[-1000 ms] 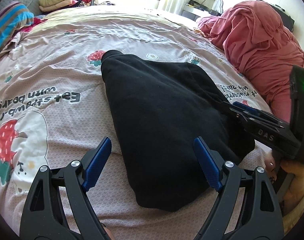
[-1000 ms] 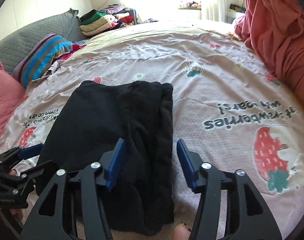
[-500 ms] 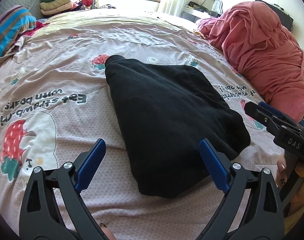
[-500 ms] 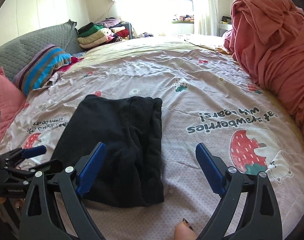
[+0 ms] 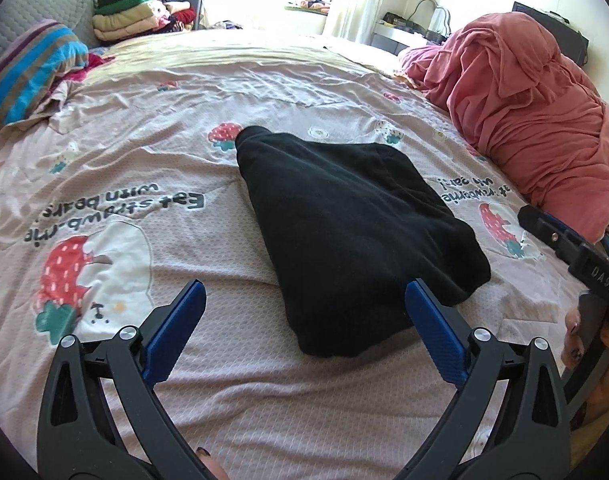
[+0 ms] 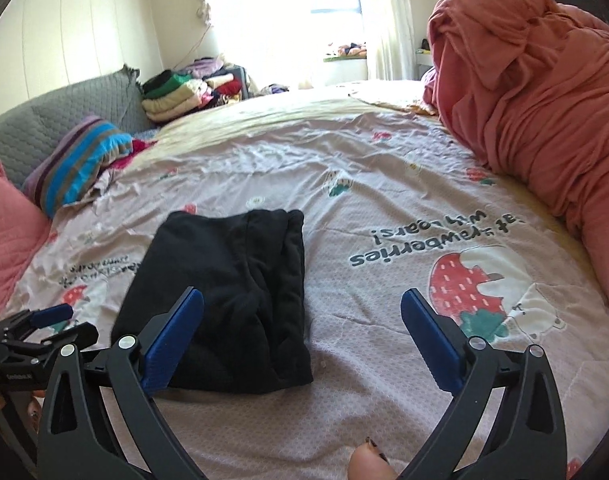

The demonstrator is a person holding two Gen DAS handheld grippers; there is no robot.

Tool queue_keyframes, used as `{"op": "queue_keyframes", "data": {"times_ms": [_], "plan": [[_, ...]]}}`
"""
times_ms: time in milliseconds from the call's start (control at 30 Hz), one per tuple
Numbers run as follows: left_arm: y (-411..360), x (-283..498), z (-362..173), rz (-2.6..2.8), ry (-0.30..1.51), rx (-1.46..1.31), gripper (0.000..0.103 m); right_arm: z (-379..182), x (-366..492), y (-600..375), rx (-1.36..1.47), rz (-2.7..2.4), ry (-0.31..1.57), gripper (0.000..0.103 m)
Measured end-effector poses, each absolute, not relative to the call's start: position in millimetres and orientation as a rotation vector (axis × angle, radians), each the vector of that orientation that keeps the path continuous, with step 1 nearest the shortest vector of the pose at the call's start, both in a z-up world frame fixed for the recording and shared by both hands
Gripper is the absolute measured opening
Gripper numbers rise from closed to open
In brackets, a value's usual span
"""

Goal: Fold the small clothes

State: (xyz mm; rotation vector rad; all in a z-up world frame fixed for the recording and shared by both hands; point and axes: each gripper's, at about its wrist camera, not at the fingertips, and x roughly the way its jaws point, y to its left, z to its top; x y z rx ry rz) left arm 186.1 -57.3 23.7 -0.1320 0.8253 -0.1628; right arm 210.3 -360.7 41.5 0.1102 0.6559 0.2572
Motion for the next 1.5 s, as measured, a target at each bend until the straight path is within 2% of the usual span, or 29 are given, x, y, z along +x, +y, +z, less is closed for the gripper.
{"op": "queue_keyframes", "data": {"times_ms": [500,933,1500], "plan": [[-42,128,56,-0.178,0.718,-0.147,0.094,65,131,-351,0.106,0.252,0.542,0.098],[-27,83,45,-0.171,0.726,-0.132,0.094,60,81,-336,0.055,0.235,0.511,0.098],[-18,62,16,-0.144,0.79,-0.15,0.094,7,58,-303,0.05,0.226,0.682,0.099]]}}
